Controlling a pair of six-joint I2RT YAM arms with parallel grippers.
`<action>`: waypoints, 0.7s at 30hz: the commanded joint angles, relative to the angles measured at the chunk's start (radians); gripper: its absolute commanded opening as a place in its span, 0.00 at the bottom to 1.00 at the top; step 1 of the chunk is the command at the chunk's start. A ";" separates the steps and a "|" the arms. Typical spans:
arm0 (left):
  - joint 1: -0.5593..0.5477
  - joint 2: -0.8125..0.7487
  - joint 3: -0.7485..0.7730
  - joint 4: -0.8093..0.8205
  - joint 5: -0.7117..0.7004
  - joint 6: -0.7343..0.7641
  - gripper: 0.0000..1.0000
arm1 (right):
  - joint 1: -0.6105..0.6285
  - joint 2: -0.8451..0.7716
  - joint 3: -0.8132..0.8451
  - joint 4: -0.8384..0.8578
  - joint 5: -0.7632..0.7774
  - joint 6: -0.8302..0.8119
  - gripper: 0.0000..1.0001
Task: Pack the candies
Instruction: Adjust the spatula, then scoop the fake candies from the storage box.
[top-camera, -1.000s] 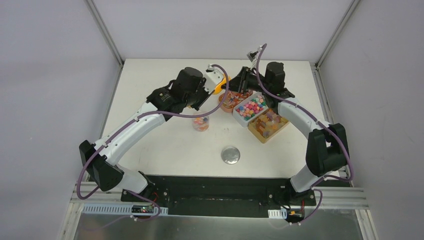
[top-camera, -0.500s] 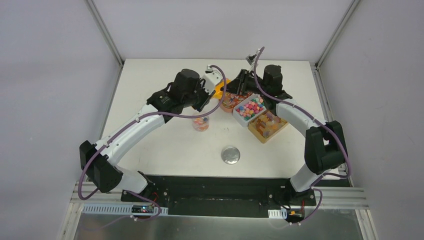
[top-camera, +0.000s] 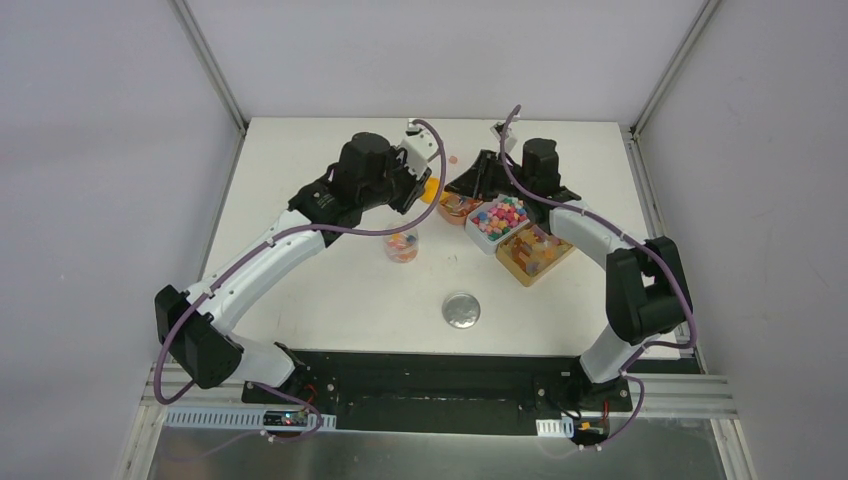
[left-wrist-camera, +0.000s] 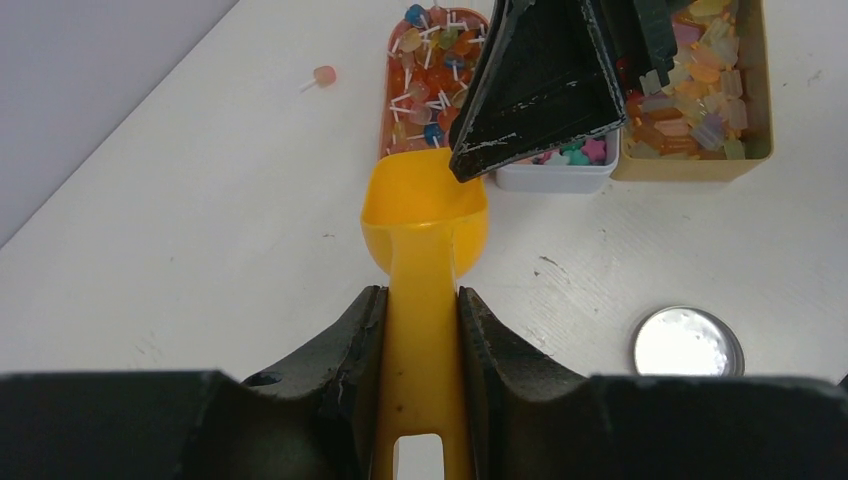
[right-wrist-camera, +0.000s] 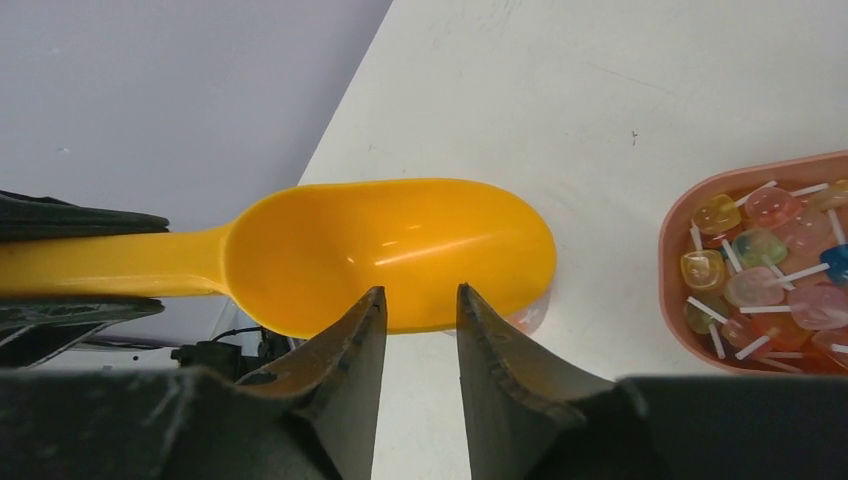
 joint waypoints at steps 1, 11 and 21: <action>0.021 0.008 0.003 0.122 -0.010 0.044 0.00 | -0.023 -0.018 0.055 -0.072 0.054 -0.099 0.37; 0.069 0.125 0.065 0.123 0.069 0.124 0.00 | -0.209 0.004 0.148 -0.166 0.179 -0.191 0.82; 0.108 0.249 0.107 0.127 0.252 0.238 0.00 | -0.313 0.183 0.290 -0.200 0.150 -0.281 1.00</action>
